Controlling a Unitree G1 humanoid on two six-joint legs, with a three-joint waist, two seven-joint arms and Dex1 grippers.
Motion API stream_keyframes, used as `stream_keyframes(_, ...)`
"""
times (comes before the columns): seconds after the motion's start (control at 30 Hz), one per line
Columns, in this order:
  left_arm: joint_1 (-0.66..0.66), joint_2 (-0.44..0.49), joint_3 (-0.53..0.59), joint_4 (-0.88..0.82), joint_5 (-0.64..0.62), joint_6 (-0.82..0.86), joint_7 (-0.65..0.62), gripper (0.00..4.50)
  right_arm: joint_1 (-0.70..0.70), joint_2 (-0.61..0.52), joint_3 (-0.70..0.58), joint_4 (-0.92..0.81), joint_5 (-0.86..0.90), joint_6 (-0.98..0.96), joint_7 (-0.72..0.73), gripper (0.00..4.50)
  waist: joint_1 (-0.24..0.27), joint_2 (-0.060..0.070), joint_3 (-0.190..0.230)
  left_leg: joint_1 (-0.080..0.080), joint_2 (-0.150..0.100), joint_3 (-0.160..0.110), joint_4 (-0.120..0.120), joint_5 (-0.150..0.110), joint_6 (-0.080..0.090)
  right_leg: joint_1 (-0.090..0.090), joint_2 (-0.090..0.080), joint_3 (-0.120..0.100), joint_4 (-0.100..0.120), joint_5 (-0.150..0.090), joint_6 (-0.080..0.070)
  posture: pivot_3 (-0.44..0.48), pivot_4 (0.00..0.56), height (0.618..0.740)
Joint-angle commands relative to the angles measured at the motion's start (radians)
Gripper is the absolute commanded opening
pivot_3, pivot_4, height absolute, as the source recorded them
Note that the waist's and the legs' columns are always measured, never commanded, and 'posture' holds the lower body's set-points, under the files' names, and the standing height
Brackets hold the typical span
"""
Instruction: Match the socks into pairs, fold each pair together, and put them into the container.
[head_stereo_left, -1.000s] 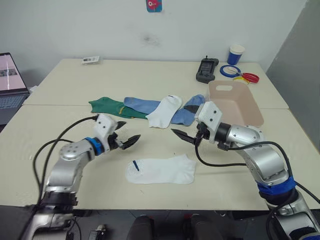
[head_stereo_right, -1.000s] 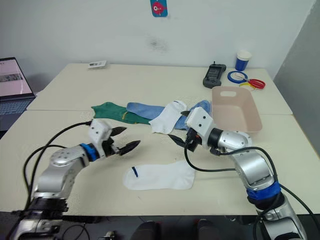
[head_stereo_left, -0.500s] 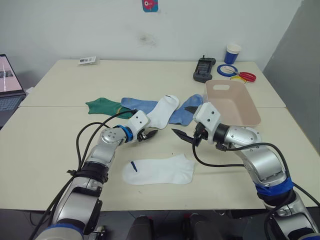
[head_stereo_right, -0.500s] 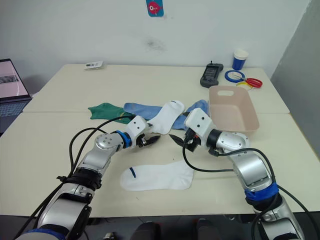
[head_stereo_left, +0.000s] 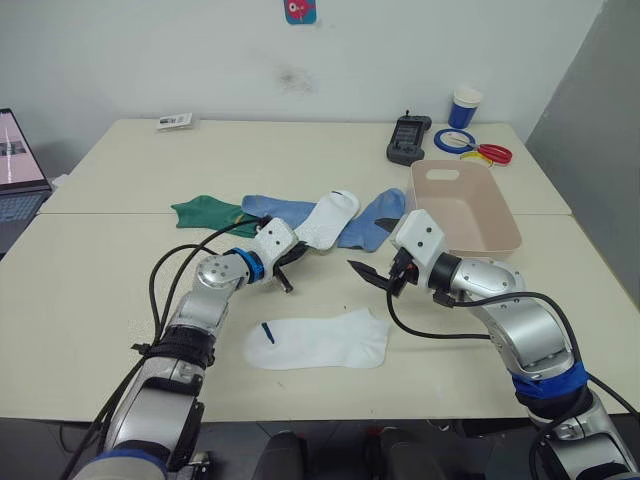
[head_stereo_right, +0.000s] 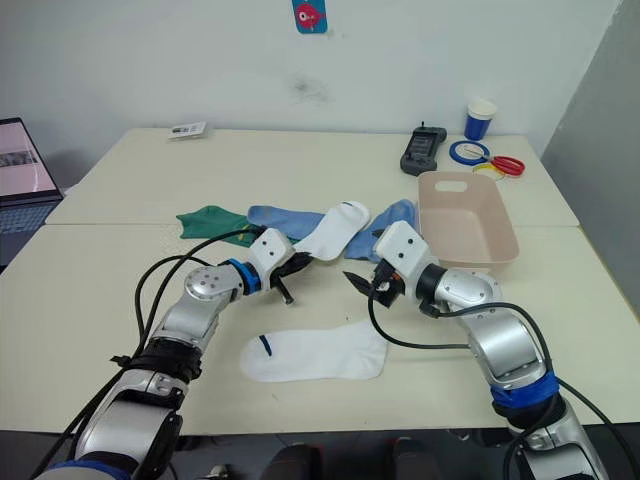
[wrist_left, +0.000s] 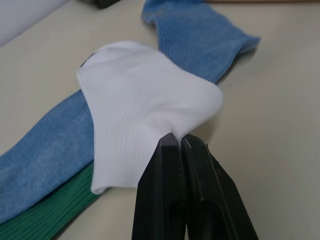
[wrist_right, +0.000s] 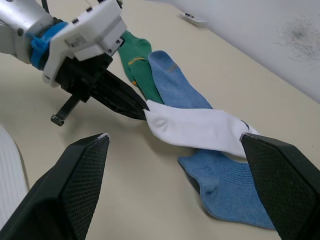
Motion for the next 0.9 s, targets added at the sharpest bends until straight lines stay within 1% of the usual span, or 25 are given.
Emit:
stream_keyframes(0.03, 0.079, 0.063, 0.026, -0.213, -0.066, 0.058, -0.080, 0.03, -0.001, -0.002, -0.002, -0.024, 0.002, -0.027, 0.015, 4.50, -0.001, 0.000, 0.000, 0.000, 0.000, 0.000, 0.000, 0.000, 0.000, 0.000, 0.000, 0.000, 0.000, 0.000, 0.000, 0.000, 0.150, 0.740)
stream_keyframes(0.13, 0.181, 0.163, 0.050, -0.404, -0.130, 0.140, -0.169, 0.03, 0.003, -0.003, -0.003, -0.022, 0.002, -0.029, 0.020, 4.50, -0.005, 0.000, 0.000, 0.000, 0.001, -0.001, 0.000, 0.000, 0.000, 0.000, -0.001, 0.000, 0.000, 0.000, 0.000, 0.000, 0.150, 0.740)
stream_keyframes(0.27, 0.311, 0.306, 0.093, -0.666, -0.255, 0.297, -0.270, 0.03, 0.024, -0.014, -0.012, -0.026, 0.007, -0.029, 0.031, 4.50, -0.004, 0.000, 0.000, 0.001, 0.002, -0.002, -0.001, 0.000, 0.000, 0.000, -0.001, -0.001, 0.000, -0.001, 0.002, 0.000, 0.150, 0.740)
stream_keyframes(0.33, 0.355, 0.357, 0.113, -0.776, -0.324, 0.382, -0.297, 0.03, 0.038, -0.022, -0.009, -0.026, 0.010, -0.033, 0.043, 4.50, -0.002, 0.000, 0.000, 0.000, 0.002, -0.002, 0.000, 0.000, 0.000, 0.000, -0.001, -0.001, 0.000, -0.002, 0.002, 0.000, 0.150, 0.740)
stream_keyframes(0.4, 0.383, 0.395, 0.121, -0.851, -0.374, 0.441, -0.318, 0.03, 0.051, -0.030, -0.004, -0.026, 0.013, -0.037, 0.060, 4.50, 0.001, 0.000, 0.000, 0.001, 0.002, -0.002, 0.000, 0.000, 0.000, 0.000, -0.001, 0.000, 0.000, -0.002, 0.002, 0.000, 0.150, 0.740)
stream_keyframes(0.57, 0.399, 0.444, 0.106, -0.957, -0.444, 0.570, -0.326, 0.03, 0.076, -0.057, -0.001, -0.013, 0.007, -0.059, 0.102, 4.50, 0.001, 0.000, 0.000, 0.000, 0.000, -0.002, 0.000, 0.000, 0.000, 0.000, 0.000, 0.001, -0.001, -0.002, 0.003, 0.000, 0.150, 0.740)
stream_keyframes(0.67, 0.432, 0.434, 0.092, -0.998, -0.487, 0.624, -0.311, 0.03, 0.076, -0.060, -0.005, 0.001, 0.007, -0.066, 0.108, 4.50, -0.001, 0.000, 0.000, 0.001, 0.000, -0.002, -0.001, 0.000, 0.000, 0.000, 0.001, 0.000, -0.001, -0.002, 0.003, 0.000, 0.150, 0.740)
stream_keyframes(0.73, 0.453, 0.433, 0.073, -1.008, -0.484, 0.630, -0.310, 0.03, 0.079, -0.060, -0.007, 0.005, 0.006, -0.068, 0.109, 4.50, -0.003, 0.000, 0.000, 0.001, 0.001, -0.002, -0.001, 0.000, 0.000, 0.000, 0.002, 0.001, -0.001, -0.002, 0.003, 0.000, 0.150, 0.740)
stream_keyframes(0.8, 0.452, 0.407, 0.053, -0.987, -0.461, 0.607, -0.289, 0.03, 0.087, -0.062, -0.008, 0.006, 0.004, -0.069, 0.110, 4.50, -0.002, 0.000, 0.000, 0.001, 0.002, -0.002, -0.001, 0.000, 0.000, 0.000, 0.003, 0.000, 0.000, -0.002, 0.003, 0.000, 0.150, 0.740)
stream_keyframes(0.9, 0.433, 0.370, 0.044, -0.955, -0.457, 0.594, -0.271, 0.64, 0.099, -0.066, -0.008, 0.003, 0.005, -0.070, 0.112, 4.50, 0.001, 0.000, 0.000, 0.001, 0.001, -0.002, 0.000, 0.000, 0.000, 0.000, 0.004, 0.001, -0.001, -0.002, 0.002, 0.000, 0.150, 0.740)
